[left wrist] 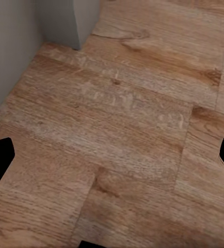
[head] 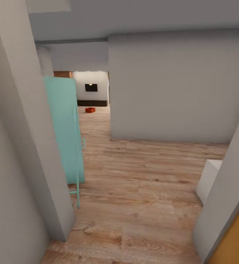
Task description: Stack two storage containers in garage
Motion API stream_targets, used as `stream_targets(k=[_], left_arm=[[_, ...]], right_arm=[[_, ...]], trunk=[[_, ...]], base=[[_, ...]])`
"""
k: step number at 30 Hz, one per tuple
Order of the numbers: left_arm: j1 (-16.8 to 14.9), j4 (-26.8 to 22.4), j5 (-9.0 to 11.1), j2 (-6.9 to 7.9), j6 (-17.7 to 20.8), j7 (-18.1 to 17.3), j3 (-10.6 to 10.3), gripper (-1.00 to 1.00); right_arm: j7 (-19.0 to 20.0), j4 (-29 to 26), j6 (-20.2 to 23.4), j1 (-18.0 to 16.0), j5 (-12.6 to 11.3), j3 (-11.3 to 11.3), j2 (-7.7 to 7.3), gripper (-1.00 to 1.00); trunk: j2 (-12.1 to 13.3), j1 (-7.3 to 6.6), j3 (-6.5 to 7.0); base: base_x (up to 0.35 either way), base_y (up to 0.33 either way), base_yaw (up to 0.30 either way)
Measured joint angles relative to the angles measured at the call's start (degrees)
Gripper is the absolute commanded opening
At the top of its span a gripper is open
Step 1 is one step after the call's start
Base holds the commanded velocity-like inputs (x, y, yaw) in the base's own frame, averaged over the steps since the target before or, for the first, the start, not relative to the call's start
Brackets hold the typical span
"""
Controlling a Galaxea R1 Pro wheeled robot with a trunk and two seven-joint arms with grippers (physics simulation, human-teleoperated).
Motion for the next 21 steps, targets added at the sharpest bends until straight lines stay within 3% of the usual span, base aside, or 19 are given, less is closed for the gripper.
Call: stream_targets(k=[21], left_arm=[[0.0,-0.09,0.17,-0.15,-0.18,0.1,0.0,1.0]], right_arm=[[-0.08,-0.08,-0.25,0.0,0.09,-0.07,0.02,1.0]], trunk=[[0.0,0.0,0.0]], base=[[0.326,-0.075,0.0]])
